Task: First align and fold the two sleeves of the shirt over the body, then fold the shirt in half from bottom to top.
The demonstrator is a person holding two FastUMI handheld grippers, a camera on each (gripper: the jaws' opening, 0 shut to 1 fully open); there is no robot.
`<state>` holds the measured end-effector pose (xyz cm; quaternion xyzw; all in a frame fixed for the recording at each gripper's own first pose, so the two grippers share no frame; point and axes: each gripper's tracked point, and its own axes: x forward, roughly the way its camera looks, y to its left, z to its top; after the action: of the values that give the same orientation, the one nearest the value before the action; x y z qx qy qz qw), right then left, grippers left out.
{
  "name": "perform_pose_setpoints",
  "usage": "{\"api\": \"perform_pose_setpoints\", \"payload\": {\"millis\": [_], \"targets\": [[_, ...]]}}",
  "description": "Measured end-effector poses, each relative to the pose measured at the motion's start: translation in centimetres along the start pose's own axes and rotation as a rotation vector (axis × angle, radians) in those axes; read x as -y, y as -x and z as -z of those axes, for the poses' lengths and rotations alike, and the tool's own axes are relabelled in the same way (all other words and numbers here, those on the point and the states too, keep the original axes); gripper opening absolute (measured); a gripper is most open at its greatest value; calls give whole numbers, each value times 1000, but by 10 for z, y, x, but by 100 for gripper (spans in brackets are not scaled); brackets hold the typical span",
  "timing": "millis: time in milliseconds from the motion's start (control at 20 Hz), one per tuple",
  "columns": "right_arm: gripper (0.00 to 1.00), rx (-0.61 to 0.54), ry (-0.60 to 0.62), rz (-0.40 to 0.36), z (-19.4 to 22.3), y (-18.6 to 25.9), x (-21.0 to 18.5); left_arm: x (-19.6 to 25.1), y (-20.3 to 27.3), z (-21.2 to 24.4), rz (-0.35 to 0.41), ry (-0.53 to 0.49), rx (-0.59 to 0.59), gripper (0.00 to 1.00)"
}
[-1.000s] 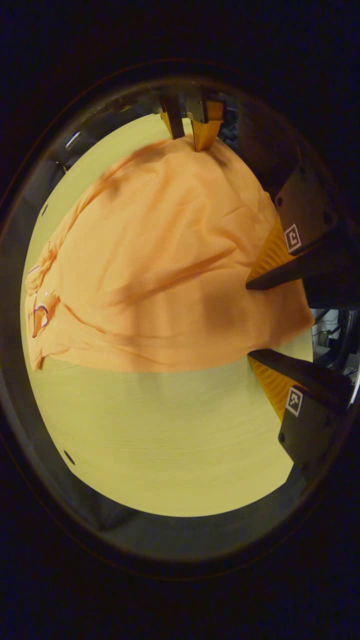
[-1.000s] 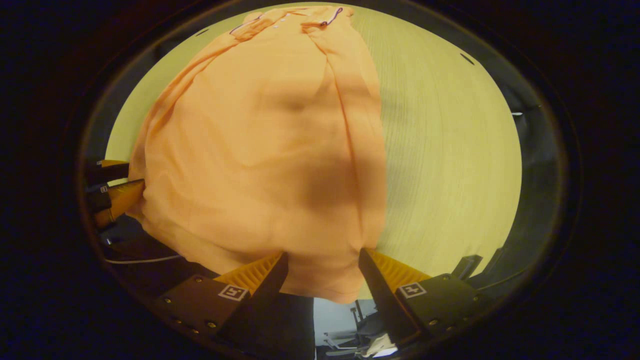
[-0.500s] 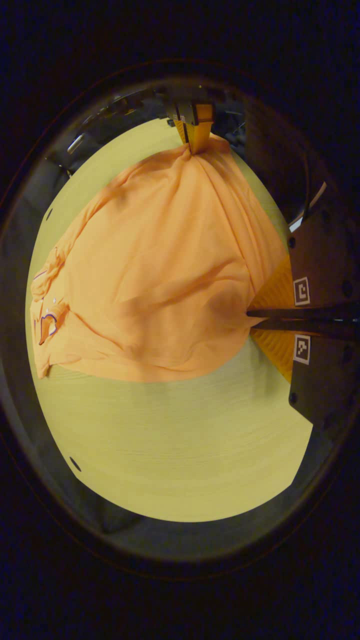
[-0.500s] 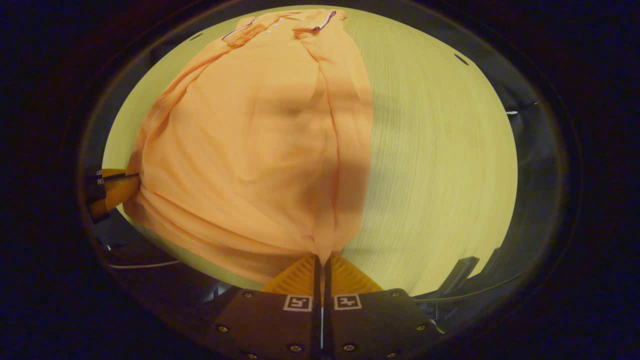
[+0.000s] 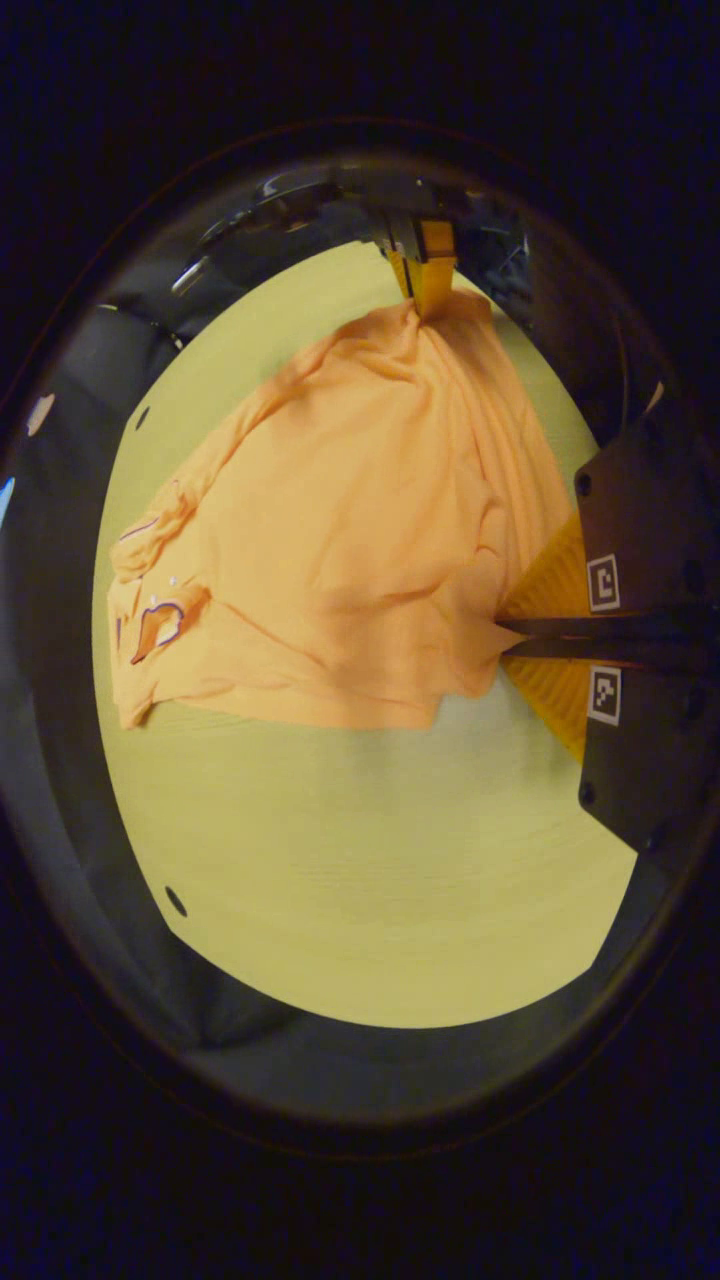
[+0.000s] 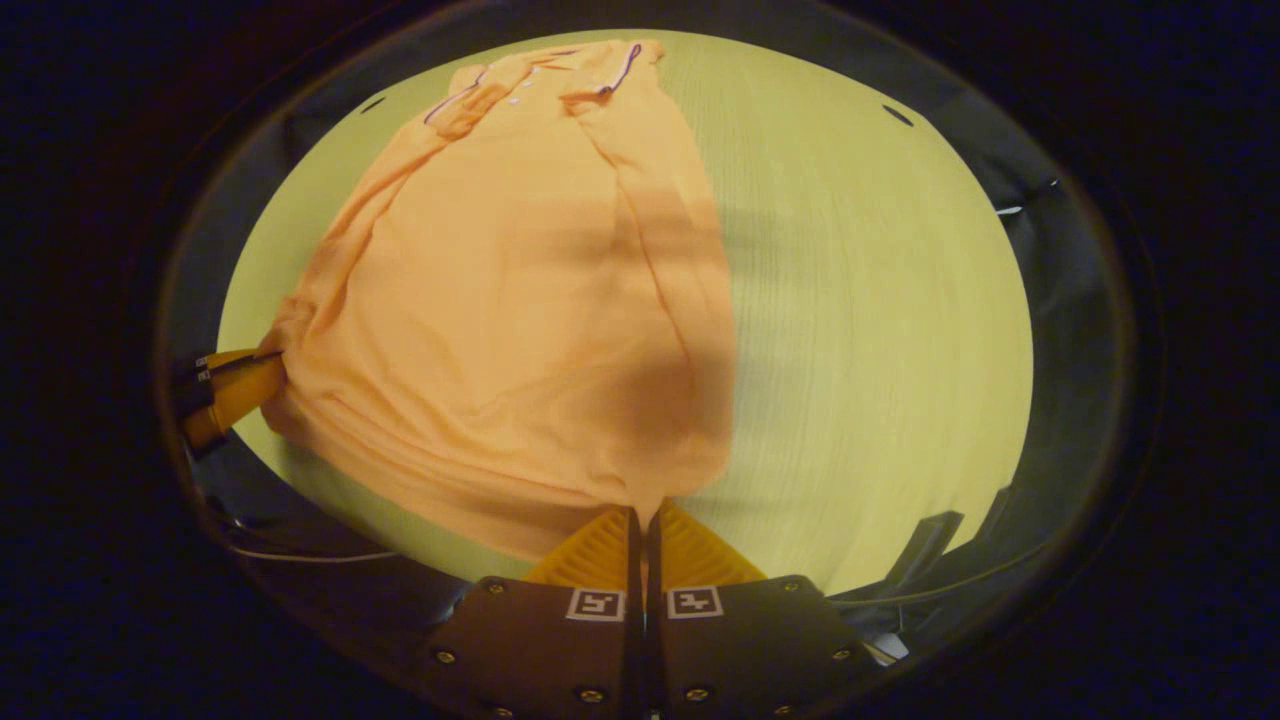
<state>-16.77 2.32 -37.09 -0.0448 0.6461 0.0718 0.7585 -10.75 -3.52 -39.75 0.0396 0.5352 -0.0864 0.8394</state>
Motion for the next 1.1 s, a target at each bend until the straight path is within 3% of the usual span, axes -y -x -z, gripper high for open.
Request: {"api": "perform_pose_setpoints", "payload": {"millis": [150, 400, 1100], "targets": [[1, 72, 3, 6, -33, 18, 3, -3, 6, -22, 9, 51, 30, 6], [1, 210, -33, -9, -97, 54, 5, -13, 24, -73, 1, 28, 106, 6], [1, 526, -52, -4, -290, 141, 34, -41, 48, -289, 4, 70, 377, 6]]}}
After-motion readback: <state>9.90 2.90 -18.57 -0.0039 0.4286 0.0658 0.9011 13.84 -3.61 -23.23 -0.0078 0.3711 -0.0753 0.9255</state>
